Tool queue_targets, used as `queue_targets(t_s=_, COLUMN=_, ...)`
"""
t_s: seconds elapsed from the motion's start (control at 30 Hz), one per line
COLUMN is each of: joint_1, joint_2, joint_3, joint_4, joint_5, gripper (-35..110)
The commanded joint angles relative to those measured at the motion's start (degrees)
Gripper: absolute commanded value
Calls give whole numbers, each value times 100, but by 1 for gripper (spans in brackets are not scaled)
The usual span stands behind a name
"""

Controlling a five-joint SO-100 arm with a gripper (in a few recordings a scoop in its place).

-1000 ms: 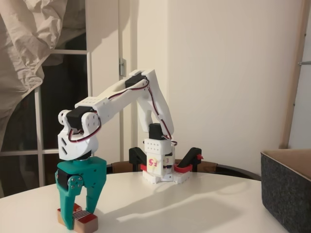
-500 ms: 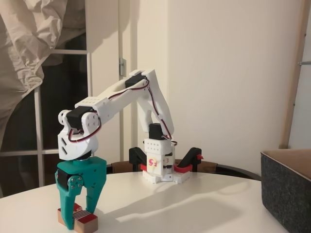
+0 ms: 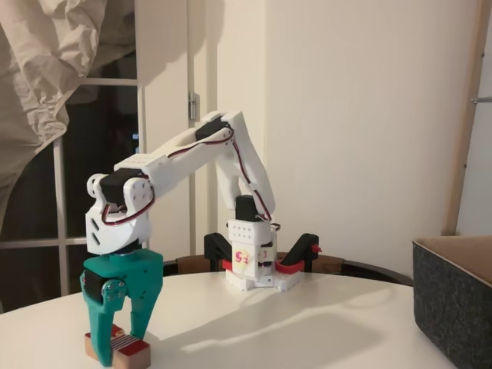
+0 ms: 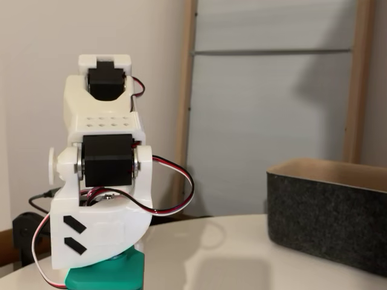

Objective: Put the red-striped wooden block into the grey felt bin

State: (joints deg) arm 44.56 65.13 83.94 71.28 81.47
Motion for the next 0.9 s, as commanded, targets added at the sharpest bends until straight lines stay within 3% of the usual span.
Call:
queue_targets(t_s=0.0, joint_1=114, joint_2=475, joint_3=-149, joint_4=-9, joint_5=79, gripper=5)
queue_targets(t_s=0.87, joint_1=-35, joint_2=3120, joint_3=-220, joint_4=-44, joint_5=62, gripper=5)
